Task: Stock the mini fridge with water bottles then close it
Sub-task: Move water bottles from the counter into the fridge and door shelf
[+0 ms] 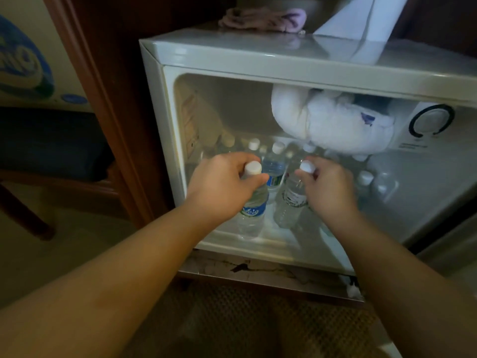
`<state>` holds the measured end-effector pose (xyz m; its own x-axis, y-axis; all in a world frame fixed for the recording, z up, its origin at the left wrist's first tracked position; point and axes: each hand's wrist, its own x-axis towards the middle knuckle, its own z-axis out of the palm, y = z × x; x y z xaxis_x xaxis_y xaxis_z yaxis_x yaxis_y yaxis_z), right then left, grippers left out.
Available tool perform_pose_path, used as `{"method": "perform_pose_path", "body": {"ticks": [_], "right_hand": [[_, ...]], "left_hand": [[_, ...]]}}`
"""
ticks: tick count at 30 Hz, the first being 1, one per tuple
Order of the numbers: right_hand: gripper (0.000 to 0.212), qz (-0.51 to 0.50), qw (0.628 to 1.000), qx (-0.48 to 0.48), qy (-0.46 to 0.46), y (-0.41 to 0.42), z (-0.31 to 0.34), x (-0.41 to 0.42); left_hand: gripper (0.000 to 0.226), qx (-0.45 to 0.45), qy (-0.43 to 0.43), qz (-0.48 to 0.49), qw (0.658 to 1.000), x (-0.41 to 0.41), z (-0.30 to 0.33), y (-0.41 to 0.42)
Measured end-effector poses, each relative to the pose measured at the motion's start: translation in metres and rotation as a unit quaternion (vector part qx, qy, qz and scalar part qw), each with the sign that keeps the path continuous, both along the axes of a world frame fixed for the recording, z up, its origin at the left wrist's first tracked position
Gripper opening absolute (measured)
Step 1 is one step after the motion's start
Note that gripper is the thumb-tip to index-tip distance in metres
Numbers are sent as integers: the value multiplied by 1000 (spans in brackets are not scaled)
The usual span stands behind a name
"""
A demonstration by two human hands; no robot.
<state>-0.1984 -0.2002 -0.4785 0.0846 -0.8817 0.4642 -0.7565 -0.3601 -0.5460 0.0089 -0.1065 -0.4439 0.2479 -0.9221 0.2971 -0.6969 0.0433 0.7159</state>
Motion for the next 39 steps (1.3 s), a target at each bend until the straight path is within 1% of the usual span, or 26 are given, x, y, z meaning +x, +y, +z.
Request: {"method": "perform_pose_path", "body": {"ticks": [7,10,13,15,16,18,20,22,24,25,26,27,28,29,31,33,39], "right_hand": [[20,3,999,21,26,0,7,3],[23,-1,999,24,26,1,10,3],[33,0,1000,10,2,9,10,-2],[31,0,1000,-17,-14,21,10,-8],[25,1,999,-43,-16,30,11,-12],[12,7,990,-138,-11,50,19,-21],[16,9,967,-256,-4,70,40,-30],[17,15,932,-361,18,85,69,-38],[15,-8,904,-427,36,92,101,-45],[18,-23,898,-438,35,93,116,-47],[21,-35,901,-431,33,91,129,-48],[26,-45,914,-402,35,87,139,-48],[33,-55,932,-355,47,82,146,-49],[39,-65,949,-300,73,74,151,-49],[49,-87,963,-216,132,62,153,-52],[51,-86,964,-199,152,59,151,-56],[47,-77,961,-211,161,58,150,-61]], "left_hand": [[37,9,-14,-2,1000,2,0,-4],[33,8,-19,1,1000,2,0,-8],[28,7,-18,0,1000,-1,0,-13],[27,6,-17,-3,1000,-4,-2,-18],[26,7,-19,-4,1000,-5,-4,-21],[22,5,-24,-7,1000,-9,-5,-26],[22,5,-37,-13,999,-13,-5,-33],[27,14,-57,-19,998,-16,-5,-39],[30,13,-67,-25,997,-19,-7,-46],[29,9,-70,-29,997,-21,-8,-49],[28,8,-73,-32,997,-23,-10,-51],[27,11,-74,-34,997,-26,-12,-54],[26,16,-71,-37,997,-29,-14,-56],[26,22,-66,-37,997,-31,-17,-58],[27,33,-62,-37,997,-34,-24,-62],[30,41,-63,-35,997,-38,-28,-65],[30,48,-87,-37,994,-45,-27,-74]]}}
